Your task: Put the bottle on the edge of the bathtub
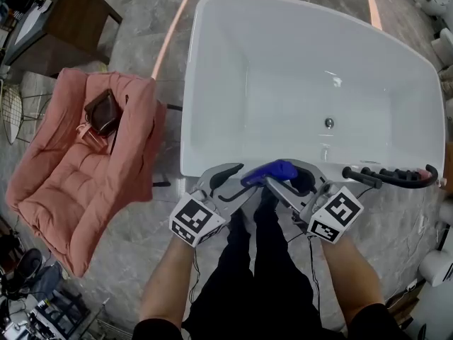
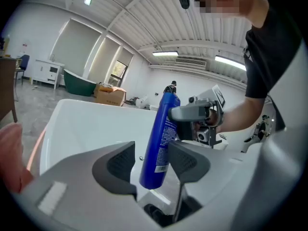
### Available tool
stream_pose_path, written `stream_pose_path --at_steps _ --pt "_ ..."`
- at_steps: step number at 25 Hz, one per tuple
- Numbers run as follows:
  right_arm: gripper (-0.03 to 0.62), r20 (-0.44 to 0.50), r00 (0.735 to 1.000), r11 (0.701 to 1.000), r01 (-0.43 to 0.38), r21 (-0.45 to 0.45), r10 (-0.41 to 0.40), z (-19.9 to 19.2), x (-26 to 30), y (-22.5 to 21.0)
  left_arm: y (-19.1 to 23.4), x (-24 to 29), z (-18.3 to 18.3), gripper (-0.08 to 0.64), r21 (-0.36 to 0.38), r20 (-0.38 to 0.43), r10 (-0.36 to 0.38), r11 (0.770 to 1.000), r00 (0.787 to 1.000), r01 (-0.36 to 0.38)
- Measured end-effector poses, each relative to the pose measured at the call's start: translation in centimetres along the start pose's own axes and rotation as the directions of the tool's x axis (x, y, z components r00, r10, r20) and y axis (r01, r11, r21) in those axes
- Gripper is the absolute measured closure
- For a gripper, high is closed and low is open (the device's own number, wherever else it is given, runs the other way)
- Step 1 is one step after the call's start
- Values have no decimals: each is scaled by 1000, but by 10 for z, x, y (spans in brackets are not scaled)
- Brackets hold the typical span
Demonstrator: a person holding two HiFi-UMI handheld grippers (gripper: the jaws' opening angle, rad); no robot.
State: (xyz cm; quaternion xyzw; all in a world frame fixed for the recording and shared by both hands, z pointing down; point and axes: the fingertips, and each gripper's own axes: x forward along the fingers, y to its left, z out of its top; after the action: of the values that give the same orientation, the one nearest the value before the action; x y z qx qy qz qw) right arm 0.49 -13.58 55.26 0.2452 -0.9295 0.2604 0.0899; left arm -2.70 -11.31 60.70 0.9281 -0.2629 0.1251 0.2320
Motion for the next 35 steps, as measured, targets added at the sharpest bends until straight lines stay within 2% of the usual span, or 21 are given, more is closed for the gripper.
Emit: stream_pose_path --at_steps 6,12,17,20,24,35 --pt "433 -42 995 995 93 -30 -94 -18 9 -20 35 -21 -19 354 -55 -14 137 989 990 -138" --pt "434 -96 980 982 167 -88 -175 -43 19 -35 53 -39 -59 383 -114 -87 201 971 976 -210" --pt "434 -130 961 965 226 -132 -243 -61 23 -46 66 -52 -86 417 -168 -128 274 941 953 -293" --pt "435 -140 954 956 242 -167 -265 -65 22 -46 69 -58 -86 426 -190 -121 296 930 948 -315" --pt "434 -155 944 938 250 -240 -291 -72 24 -40 68 -65 -86 433 -195 -112 306 926 945 -323" --pt "434 -154 925 911 296 -287 -349 -75 27 -36 64 -89 -92 460 -205 -108 342 911 933 -358"
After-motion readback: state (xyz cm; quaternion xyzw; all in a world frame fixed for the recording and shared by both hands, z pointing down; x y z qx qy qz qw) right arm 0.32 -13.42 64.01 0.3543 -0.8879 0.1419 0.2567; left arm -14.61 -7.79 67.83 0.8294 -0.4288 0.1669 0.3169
